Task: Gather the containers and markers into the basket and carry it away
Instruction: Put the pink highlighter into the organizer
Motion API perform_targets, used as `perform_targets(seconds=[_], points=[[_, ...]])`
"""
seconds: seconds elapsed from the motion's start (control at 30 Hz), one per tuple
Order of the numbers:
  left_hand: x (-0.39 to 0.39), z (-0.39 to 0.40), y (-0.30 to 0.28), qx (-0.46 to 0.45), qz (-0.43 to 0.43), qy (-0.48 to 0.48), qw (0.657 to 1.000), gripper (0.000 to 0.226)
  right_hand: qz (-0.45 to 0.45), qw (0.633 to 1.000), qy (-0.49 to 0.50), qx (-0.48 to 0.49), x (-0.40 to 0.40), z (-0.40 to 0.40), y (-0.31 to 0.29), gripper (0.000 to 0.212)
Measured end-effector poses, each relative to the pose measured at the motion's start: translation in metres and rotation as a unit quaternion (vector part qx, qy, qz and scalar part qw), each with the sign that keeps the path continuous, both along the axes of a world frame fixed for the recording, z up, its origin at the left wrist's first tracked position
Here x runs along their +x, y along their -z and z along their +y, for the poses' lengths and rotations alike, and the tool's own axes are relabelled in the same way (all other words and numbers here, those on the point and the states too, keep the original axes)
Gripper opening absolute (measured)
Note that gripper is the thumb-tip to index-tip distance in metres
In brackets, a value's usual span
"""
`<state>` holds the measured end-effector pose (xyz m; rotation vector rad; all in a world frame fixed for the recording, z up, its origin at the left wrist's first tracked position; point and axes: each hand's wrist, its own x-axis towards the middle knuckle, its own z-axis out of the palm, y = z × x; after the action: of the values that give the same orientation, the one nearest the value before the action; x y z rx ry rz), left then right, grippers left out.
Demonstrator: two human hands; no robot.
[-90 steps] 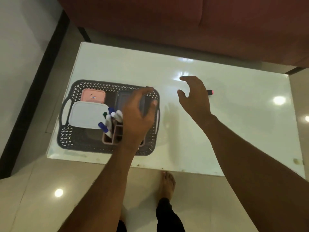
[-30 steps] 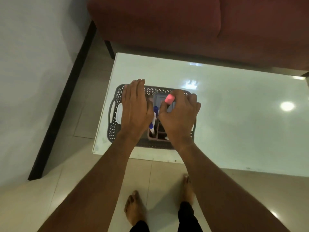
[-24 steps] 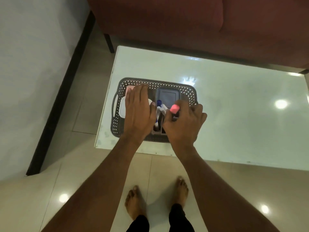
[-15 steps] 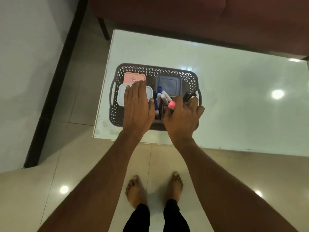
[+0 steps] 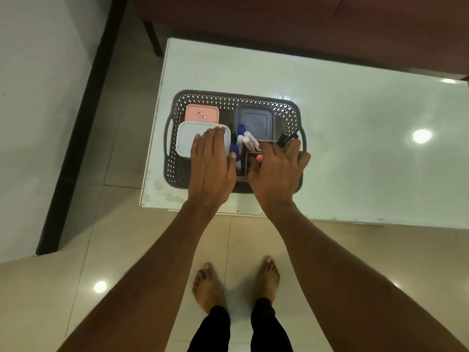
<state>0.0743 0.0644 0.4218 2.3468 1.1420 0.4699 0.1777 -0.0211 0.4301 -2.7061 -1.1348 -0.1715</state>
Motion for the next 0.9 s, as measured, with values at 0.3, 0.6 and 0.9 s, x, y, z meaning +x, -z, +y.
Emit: perform_targets(seconds=[0.3,0.6,0.9], points=[[-0.009,0.009,0.002,-0.009,0.002,-0.011,1.000,0.051,0.044,0.973,0.027,0.223,0.022,-0.007,-0.005,0.021],[-0.029,0.061,0.013,-0.042,-0.026,-0.117,0.992,0.055,0.302,0.859,0.161,0.382,0.076,-0.019,0.004,0.034],[-0.045,0.085,0.028,-0.210,-0.123,-0.205,0.948,0.054,0.463,0.813,0.145,0.322,0.090,-0.026,0.028,0.027]])
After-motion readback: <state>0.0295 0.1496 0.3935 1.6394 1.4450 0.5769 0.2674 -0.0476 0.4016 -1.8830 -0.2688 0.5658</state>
